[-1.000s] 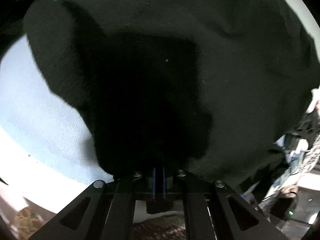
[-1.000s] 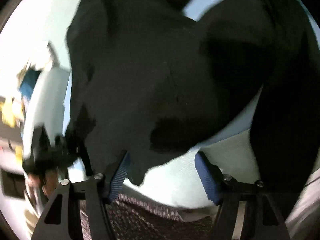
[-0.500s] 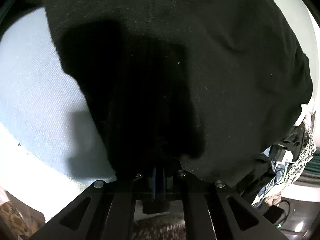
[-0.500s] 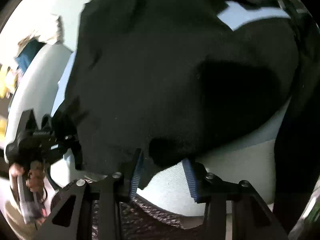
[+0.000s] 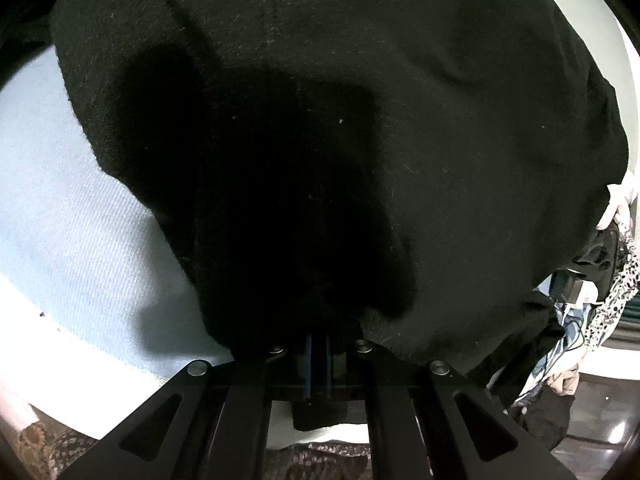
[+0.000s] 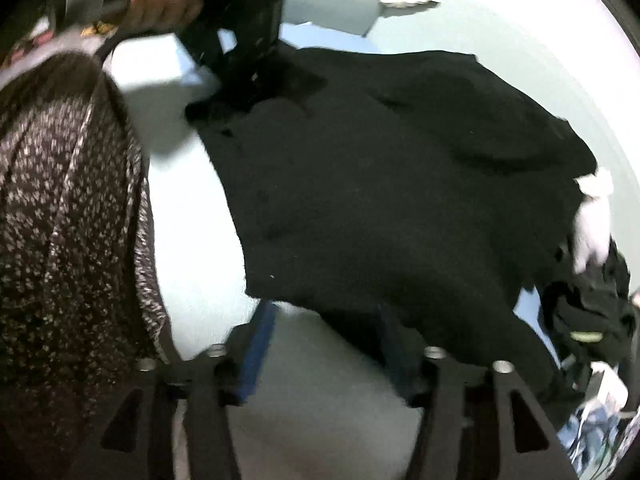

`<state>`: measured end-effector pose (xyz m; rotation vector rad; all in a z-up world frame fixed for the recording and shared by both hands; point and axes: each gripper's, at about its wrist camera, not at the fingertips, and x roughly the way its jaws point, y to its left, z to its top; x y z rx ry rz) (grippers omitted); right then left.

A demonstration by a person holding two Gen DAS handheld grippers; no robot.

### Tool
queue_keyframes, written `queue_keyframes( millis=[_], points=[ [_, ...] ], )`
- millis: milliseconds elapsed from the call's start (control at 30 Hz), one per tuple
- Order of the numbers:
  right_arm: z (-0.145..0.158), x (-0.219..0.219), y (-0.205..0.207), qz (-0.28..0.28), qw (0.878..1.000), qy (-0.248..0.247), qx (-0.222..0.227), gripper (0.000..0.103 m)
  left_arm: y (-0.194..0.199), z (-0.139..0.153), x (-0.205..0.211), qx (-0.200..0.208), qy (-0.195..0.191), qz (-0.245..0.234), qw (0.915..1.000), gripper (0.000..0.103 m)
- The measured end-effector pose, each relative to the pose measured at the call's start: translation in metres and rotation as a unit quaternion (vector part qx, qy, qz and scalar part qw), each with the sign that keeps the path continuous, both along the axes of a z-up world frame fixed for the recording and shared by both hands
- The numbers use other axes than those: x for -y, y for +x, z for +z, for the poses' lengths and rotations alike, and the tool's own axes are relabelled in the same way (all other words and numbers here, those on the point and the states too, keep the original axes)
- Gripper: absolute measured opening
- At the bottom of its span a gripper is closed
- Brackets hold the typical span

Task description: Fold clothes

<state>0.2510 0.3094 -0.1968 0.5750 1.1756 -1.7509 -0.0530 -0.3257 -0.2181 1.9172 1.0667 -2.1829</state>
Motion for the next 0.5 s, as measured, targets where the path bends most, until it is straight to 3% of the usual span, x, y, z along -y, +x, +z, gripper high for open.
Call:
queue_keyframes(
  millis=[100, 167, 200, 233, 367, 500],
  points=[
    [-0.003, 0.005, -0.001, -0.005, 1.000, -0.020, -0.004, 0.073, -0.004, 0.002, -0.001, -0.002, 0.000, -0.001, 1.0000, 0.005],
    [0.003, 0.006, -0.011, -0.032, 0.997, -0.049, 0.050, 0.051, -0.005, 0.007, -0.004, -0.009, -0.009, 0.001, 0.9999, 0.005],
    [0.006, 0.007, -0.018, -0.060, 0.994, -0.062, 0.069, 0.033, -0.003, 0.010, -0.006, -0.015, -0.016, 0.003, 0.9998, 0.005],
    [0.009, 0.008, -0.025, -0.089, 0.989, -0.074, 0.087, 0.021, -0.002, 0.012, -0.008, -0.019, -0.022, 0.003, 0.9996, 0.005],
    [0.029, -0.003, -0.039, -0.155, 0.966, -0.122, 0.168, 0.014, 0.010, 0.027, -0.019, -0.034, -0.052, -0.013, 0.9980, 0.005],
    [0.054, -0.021, -0.027, -0.155, 0.957, -0.145, 0.198, 0.014, 0.023, 0.050, -0.019, -0.057, -0.064, -0.030, 0.9959, 0.005]
  ],
)
